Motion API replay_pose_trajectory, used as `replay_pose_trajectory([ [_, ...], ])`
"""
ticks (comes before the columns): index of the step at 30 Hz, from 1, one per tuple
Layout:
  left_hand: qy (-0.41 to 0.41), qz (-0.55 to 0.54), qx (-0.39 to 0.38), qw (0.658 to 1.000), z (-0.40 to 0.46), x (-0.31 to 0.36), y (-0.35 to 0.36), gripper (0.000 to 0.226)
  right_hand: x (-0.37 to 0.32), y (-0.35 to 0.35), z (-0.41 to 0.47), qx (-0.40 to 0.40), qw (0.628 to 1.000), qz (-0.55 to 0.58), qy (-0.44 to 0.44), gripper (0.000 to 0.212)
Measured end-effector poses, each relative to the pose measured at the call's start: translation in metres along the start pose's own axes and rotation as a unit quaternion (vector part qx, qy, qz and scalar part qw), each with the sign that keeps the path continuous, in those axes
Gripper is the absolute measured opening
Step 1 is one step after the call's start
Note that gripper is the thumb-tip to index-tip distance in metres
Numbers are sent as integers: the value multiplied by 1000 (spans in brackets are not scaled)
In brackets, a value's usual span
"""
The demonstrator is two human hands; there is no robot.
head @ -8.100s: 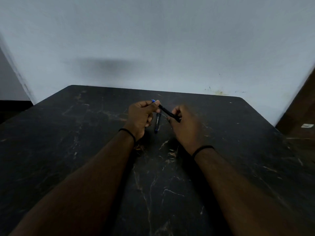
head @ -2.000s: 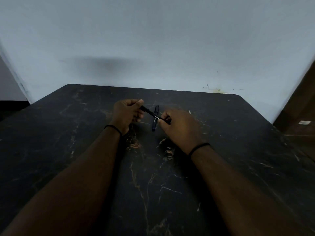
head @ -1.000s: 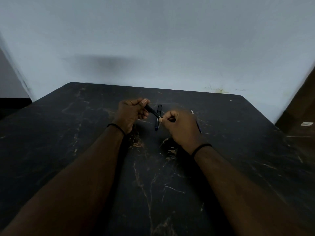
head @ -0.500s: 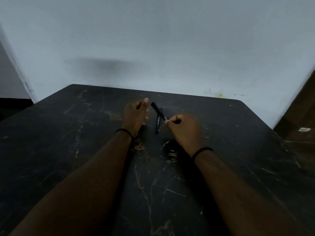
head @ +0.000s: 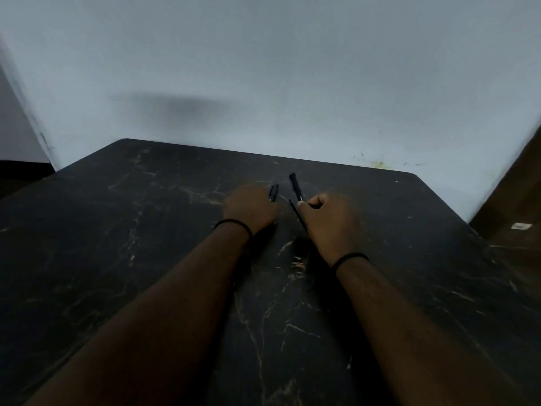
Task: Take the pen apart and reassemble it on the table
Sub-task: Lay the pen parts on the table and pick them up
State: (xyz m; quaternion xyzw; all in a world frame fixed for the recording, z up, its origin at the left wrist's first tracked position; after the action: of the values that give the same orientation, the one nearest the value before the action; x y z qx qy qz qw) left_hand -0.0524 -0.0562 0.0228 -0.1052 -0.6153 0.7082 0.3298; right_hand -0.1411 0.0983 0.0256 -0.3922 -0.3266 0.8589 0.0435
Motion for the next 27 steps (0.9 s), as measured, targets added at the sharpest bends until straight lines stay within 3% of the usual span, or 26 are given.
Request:
replay_pose_trajectory([
  [8,-131,-128,87,979,3,-49,-19,34,-32,13,-7,-60,994,-93,-22,40],
  [18,-168,-226,101,954,2,-65,-22,27,-47,50,-2,-64,984,-168,-12,28],
  [27,-168,-235,86,954,5,-63,-18,26,-49,56,0,-48,980,-191,-34,36],
])
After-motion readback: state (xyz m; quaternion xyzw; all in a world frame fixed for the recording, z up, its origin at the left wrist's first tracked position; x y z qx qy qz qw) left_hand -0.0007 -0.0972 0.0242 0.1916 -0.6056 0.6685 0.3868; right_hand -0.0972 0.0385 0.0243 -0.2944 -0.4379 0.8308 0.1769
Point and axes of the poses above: each hand's wrist, its own z-axis towards the middle knuckle, its own y-axis out of the palm, x = y × z, the point moved 8 cm from there along z, towards the middle knuckle, and after that the axes turned 9 degrees about -y, right-handed, at the moved point
